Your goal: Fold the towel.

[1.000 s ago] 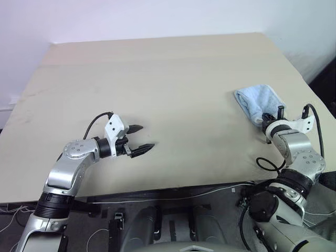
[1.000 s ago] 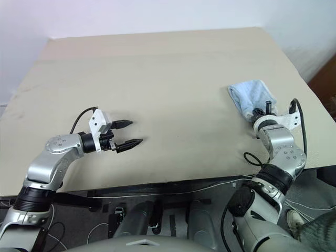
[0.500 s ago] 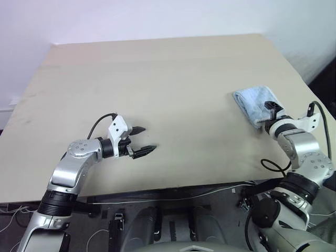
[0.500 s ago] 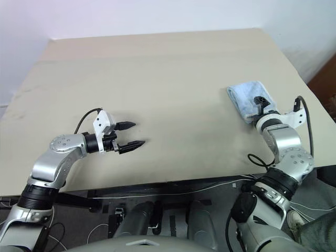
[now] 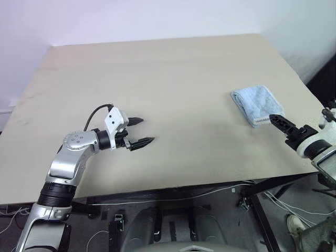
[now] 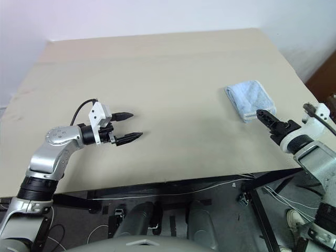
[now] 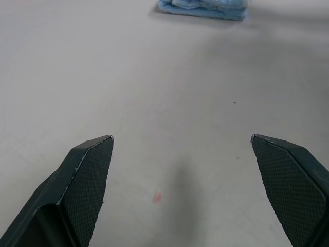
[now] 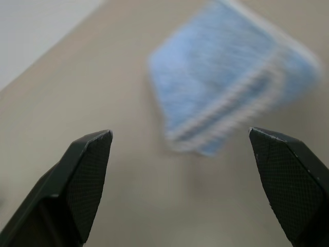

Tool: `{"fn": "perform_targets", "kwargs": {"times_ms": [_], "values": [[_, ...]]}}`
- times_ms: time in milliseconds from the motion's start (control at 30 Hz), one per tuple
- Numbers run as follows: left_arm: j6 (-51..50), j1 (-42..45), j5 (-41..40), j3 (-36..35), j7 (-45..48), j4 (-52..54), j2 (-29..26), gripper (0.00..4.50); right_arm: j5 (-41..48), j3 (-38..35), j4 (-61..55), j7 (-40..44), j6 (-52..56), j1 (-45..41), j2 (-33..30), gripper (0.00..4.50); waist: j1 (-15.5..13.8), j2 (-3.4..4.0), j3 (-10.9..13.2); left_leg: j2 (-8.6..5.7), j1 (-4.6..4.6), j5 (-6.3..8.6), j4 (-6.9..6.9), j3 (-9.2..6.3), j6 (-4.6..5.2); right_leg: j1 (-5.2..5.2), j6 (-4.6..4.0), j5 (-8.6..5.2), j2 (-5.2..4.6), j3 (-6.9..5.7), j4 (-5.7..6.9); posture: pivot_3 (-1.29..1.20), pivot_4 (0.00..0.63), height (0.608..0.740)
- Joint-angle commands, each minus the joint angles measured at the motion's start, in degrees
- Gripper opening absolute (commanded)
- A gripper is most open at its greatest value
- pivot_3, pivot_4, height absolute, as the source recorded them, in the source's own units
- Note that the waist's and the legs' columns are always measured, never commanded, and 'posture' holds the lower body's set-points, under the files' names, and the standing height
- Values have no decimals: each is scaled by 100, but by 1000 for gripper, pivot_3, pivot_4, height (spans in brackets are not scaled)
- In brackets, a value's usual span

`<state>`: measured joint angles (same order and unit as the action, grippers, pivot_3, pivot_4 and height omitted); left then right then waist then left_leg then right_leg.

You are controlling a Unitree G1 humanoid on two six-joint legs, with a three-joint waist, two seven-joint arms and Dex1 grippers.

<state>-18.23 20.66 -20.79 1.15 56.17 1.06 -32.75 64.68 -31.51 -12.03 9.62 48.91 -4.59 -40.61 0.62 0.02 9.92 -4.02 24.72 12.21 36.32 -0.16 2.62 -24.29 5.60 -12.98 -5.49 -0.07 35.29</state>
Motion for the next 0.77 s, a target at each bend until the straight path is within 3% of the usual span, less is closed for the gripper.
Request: {"fn": "perform_targets", "kwargs": {"times_ms": [33,167,333,500,667,767], "values": [[156,-139,-312,-251,41,347,99,4500,-872,614,-778,1695,-849,232,-433,4458,-5,-3,1,0,0,0,1,0,0,1,0,0,-1,0,-2,0,150,740],[409,-463,-599,-444,157,568,230,4500,-1743,1267,-740,2737,-1695,191,-510,4458,-4,-14,1,0,0,3,2,-1,3,4,-1,-1,-2,-1,-8,0,150,740],[577,-736,-780,-680,37,813,318,4500,-2734,2228,10,3656,-2871,-522,-34,4458,0,-16,2,0,-1,5,5,-2,-1,3,-4,-2,-4,0,-9,0,150,740],[398,-1111,-830,-835,106,1124,-67,4500,-2998,2598,345,4045,-3047,-964,278,4458,-10,-17,3,-2,0,5,-5,-2,-2,-5,-5,-2,-6,2,-9,0,150,740],[217,-1486,-921,-1127,-474,1702,-49,4500,-3226,2772,991,4391,-3171,-1334,497,4458,-29,-19,3,-4,0,14,-9,-3,-16,-3,-7,-1,-8,3,-15,0,150,740],[112,-1924,-1044,-1373,-851,2176,35,4500,-2924,2668,1051,4146,-2769,-1639,862,4458,-4,-19,3,-4,0,15,-15,-3,-17,-8,-7,-1,-8,4,-12,0,150,740]]}}
